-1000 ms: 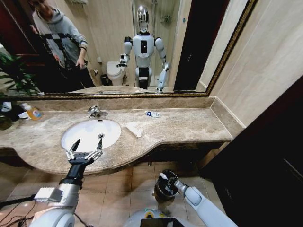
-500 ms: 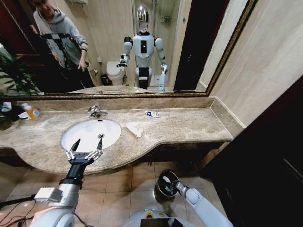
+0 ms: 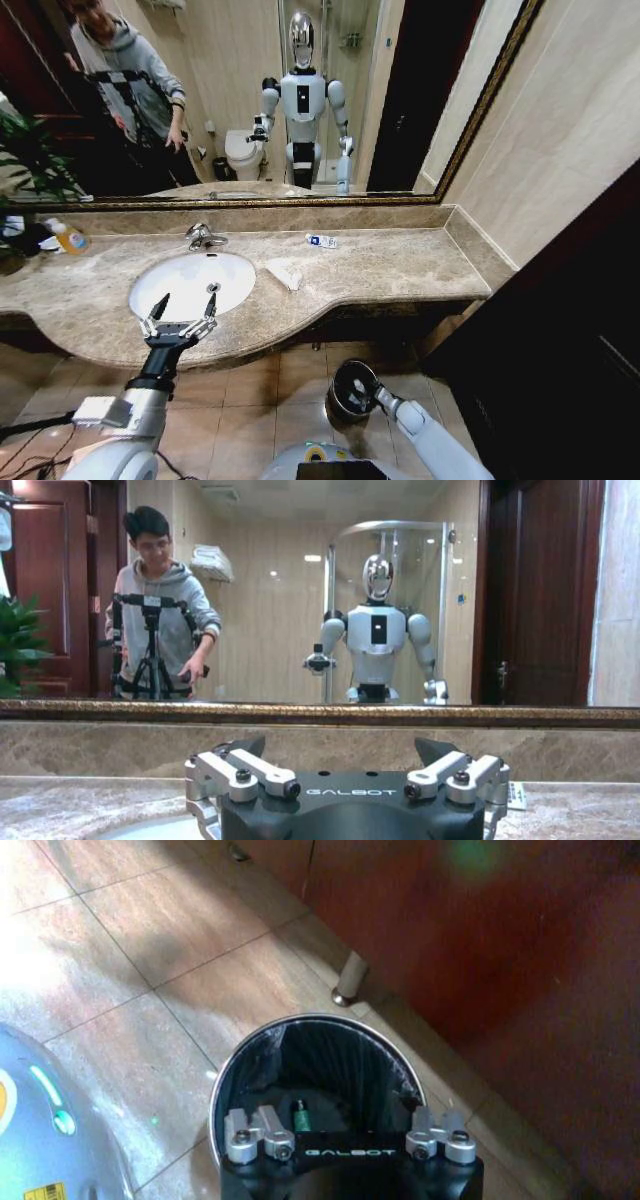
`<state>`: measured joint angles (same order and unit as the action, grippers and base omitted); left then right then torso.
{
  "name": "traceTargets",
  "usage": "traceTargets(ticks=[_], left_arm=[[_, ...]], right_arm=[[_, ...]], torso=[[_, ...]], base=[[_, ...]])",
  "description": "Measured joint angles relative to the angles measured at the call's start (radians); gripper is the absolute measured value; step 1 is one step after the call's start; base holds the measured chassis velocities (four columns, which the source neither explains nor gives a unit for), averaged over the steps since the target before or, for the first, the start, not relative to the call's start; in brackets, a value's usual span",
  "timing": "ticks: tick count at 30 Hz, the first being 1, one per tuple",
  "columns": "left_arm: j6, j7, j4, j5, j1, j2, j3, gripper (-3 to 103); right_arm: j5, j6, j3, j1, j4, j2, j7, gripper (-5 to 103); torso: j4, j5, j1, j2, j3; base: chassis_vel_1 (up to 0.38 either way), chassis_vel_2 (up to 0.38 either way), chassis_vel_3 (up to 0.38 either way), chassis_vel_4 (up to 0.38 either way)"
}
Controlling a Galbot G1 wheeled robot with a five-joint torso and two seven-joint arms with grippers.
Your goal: Pick up the trash from the sink and place it in the trash bin.
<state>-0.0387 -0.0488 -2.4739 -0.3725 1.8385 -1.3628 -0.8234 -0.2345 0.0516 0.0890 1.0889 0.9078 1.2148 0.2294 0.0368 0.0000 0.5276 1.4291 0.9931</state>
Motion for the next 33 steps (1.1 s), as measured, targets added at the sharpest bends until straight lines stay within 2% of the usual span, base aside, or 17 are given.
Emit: traceTargets(ticks=[4,5,6,8,9,19,23,24,27,28,31,33], left_arm=[[0.000,0.000,0.000,0.000,0.000,0.000,0.000,100],[0.000,0.000,0.000,0.000,0.000,0.000,0.000,100],[0.000,0.000,0.000,0.000,0.000,0.000,0.000,100],[0.000,0.000,0.000,0.000,0.000,0.000,0.000,100],[0.000,0.000,0.000,0.000,0.000,0.000,0.000,100],[0.000,0.000,0.000,0.000,0.000,0.000,0.000,100],[0.000,0.000,0.000,0.000,0.000,0.000,0.000,100],[0.000,0.000,0.000,0.000,0.000,0.000,0.000,100],[0.000,0.000,0.000,0.000,0.000,0.000,0.000,100],[0.000,0.000,0.000,0.000,0.000,0.000,0.000,100],[0.000,0.000,0.000,0.000,0.000,0.000,0.000,100],[0.000,0.000,0.000,0.000,0.000,0.000,0.000,100]], right_arm=[[-0.001,0.000,0.009,0.012,0.017,-0.003,0.000,84],[-0.001,0.000,0.009,0.012,0.017,-0.003,0.000,84],[-0.002,-0.001,0.012,0.018,0.023,-0.004,0.000,90],[-0.004,-0.002,0.015,0.023,0.028,-0.005,0.000,90],[-0.005,-0.003,0.020,0.032,0.038,-0.007,0.000,98],[0.016,-0.011,0.065,0.096,0.122,-0.020,0.000,100],[0.130,-0.021,0.107,0.182,0.273,-0.047,-0.027,100],[0.130,-0.021,0.107,0.182,0.273,-0.047,-0.027,100],[0.244,-0.021,0.154,0.268,0.449,-0.077,-0.069,100],[0.244,-0.021,0.154,0.268,0.449,-0.077,-0.069,100],[0.324,-0.034,0.204,0.352,0.622,-0.106,-0.117,100],[0.342,-0.044,0.234,0.387,0.690,-0.114,-0.127,100]], torso=[[0.0000,0.0000,0.000,0.000,0.000],[0.0000,0.0000,0.000,0.000,0.000],[0.0000,0.0000,0.000,0.000,0.000],[0.0000,0.0000,0.000,0.000,0.000],[0.0000,0.0000,0.000,0.000,0.000],[0.0000,0.0000,0.000,0.000,0.000],[-0.0002,-0.0001,0.000,0.000,0.000],[-0.0002,-0.0001,0.000,0.000,0.000],[0.0000,-0.0001,0.000,0.000,0.000],[0.0000,-0.0001,0.000,0.000,0.000],[0.0001,-0.0002,0.000,0.000,0.000],[0.0000,0.0002,0.000,0.000,0.000]], base=[[0.000,0.000,0.000,0.000],[0.000,0.000,0.000,0.000],[0.000,0.000,0.000,0.000],[0.000,0.000,0.000,0.000],[0.000,0.000,0.000,0.000],[0.000,0.000,0.000,0.000],[0.000,0.000,0.000,0.000],[0.000,0.000,0.000,0.000],[0.000,0.000,0.000,0.000],[0.000,0.000,0.000,0.000],[0.000,0.000,0.000,0.000],[0.000,0.000,0.000,0.000]])
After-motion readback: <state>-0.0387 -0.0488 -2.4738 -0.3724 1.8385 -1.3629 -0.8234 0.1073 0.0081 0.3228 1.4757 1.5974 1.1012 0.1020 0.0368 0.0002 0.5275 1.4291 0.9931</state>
